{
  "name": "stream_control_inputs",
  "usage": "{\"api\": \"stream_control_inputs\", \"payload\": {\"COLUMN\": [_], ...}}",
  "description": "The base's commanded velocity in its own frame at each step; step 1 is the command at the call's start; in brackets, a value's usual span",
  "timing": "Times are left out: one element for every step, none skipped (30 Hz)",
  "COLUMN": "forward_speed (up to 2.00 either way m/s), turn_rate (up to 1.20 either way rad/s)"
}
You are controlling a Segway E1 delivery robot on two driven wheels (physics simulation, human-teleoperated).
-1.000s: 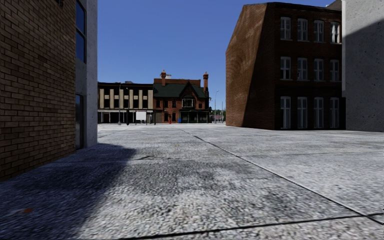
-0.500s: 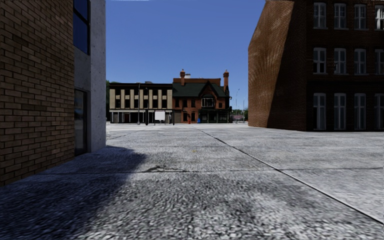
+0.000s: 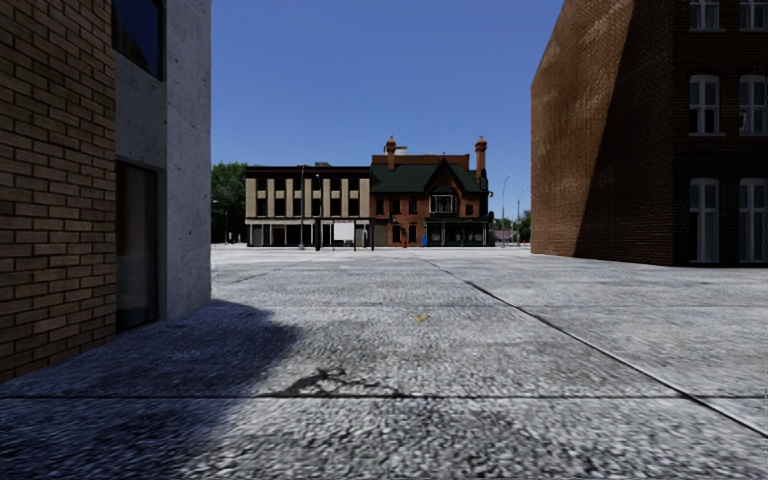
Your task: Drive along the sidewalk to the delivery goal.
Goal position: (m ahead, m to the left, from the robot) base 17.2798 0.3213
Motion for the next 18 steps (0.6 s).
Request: {"api": "stream_control_inputs", "payload": {"forward_speed": [2.0,2.0,2.0,2.0,2.0,2.0,2.0,2.0,2.0,2.0,2.0,2.0,2.0,2.0,2.0,2.0,2.0,2.0], "turn_rate": [0.0,0.0,0.0,0.0,0.0,0.0,0.0,0.0,0.0,0.0,0.0,0.0,0.0,0.0,0.0,0.0,0.0,0.0]}}
